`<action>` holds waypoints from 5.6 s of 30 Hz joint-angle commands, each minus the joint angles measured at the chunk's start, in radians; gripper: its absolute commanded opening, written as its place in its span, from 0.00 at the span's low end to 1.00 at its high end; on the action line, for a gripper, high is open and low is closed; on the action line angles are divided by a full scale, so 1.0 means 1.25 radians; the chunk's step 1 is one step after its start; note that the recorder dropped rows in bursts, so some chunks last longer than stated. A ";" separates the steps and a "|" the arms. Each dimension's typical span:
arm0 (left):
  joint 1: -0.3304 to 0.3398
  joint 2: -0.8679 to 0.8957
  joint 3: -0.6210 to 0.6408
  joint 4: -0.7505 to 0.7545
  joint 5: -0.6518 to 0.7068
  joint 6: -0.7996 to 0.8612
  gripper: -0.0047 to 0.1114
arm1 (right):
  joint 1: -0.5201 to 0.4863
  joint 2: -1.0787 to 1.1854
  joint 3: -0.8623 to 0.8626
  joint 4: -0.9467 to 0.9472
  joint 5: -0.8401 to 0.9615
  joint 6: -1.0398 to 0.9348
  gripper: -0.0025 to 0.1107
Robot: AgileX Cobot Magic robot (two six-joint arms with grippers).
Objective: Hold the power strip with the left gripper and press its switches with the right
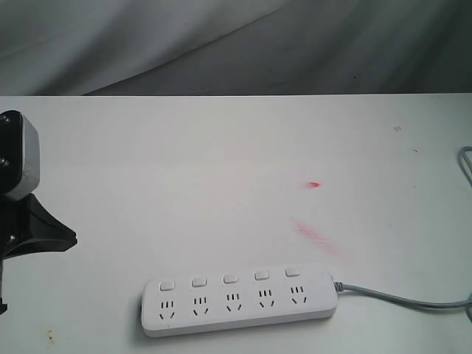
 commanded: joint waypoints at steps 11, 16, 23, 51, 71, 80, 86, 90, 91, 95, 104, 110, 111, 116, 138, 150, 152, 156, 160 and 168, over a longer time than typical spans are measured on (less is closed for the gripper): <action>-0.004 0.000 -0.005 0.015 -0.008 0.002 0.04 | -0.007 -0.005 0.003 0.002 -0.007 -0.003 0.02; -0.004 0.041 -0.005 -0.015 0.064 0.089 0.04 | -0.007 -0.005 0.003 0.002 -0.007 -0.003 0.02; -0.004 0.116 -0.005 -0.026 0.052 0.162 0.04 | -0.007 -0.005 0.003 0.002 -0.007 -0.003 0.02; -0.004 0.357 -0.005 -0.350 0.048 0.447 0.90 | -0.007 -0.005 0.003 0.002 -0.007 -0.003 0.02; -0.005 0.510 -0.005 -0.459 0.015 0.524 0.90 | -0.007 -0.005 0.003 0.002 -0.007 -0.003 0.02; -0.008 0.521 -0.005 -0.457 0.018 0.524 0.90 | -0.007 -0.005 0.003 0.002 -0.007 -0.003 0.02; -0.061 0.524 -0.005 -0.451 0.000 0.524 0.89 | -0.007 -0.005 0.003 0.002 -0.007 -0.003 0.02; -0.083 0.524 -0.005 -0.451 -0.004 0.524 0.89 | -0.007 -0.005 0.003 0.002 -0.007 -0.003 0.02; -0.083 0.526 -0.005 -0.453 -0.006 0.524 0.89 | -0.007 -0.005 0.003 0.002 -0.007 -0.003 0.02; -0.083 0.541 -0.005 -0.464 -0.048 0.524 0.89 | -0.007 -0.005 0.003 0.002 -0.007 -0.003 0.02; -0.083 0.549 -0.005 -0.479 -0.063 0.524 0.89 | -0.007 -0.005 0.003 0.002 -0.007 -0.003 0.02; -0.083 0.555 -0.005 -0.481 -0.063 0.524 0.89 | -0.007 -0.005 0.003 0.002 -0.007 -0.003 0.02; -0.083 0.560 -0.005 -0.481 -0.063 0.524 0.89 | -0.007 -0.005 0.003 0.002 -0.007 -0.003 0.02; -0.083 0.567 -0.005 -0.481 -0.063 0.524 0.89 | -0.007 -0.005 0.003 0.002 -0.007 -0.003 0.02; -0.083 0.581 -0.005 -0.469 -0.063 0.524 0.31 | -0.007 -0.005 0.003 0.002 -0.007 -0.003 0.02; -0.083 0.581 -0.005 -0.469 -0.063 0.524 0.31 | -0.007 -0.005 0.003 0.002 -0.007 -0.003 0.02; -0.083 0.581 -0.005 -0.469 -0.063 0.524 0.31 | -0.007 -0.005 0.003 0.002 -0.007 -0.003 0.02; -0.083 0.581 -0.005 -0.469 -0.063 0.524 0.31 | -0.007 -0.005 0.003 0.002 -0.007 -0.003 0.02; -0.083 0.581 -0.005 -0.469 -0.063 0.524 0.31 | -0.007 -0.005 0.003 0.002 -0.007 -0.003 0.02; -0.083 0.581 -0.005 -0.469 -0.063 0.524 0.31 | -0.007 -0.005 0.003 0.000 -0.007 -0.006 0.02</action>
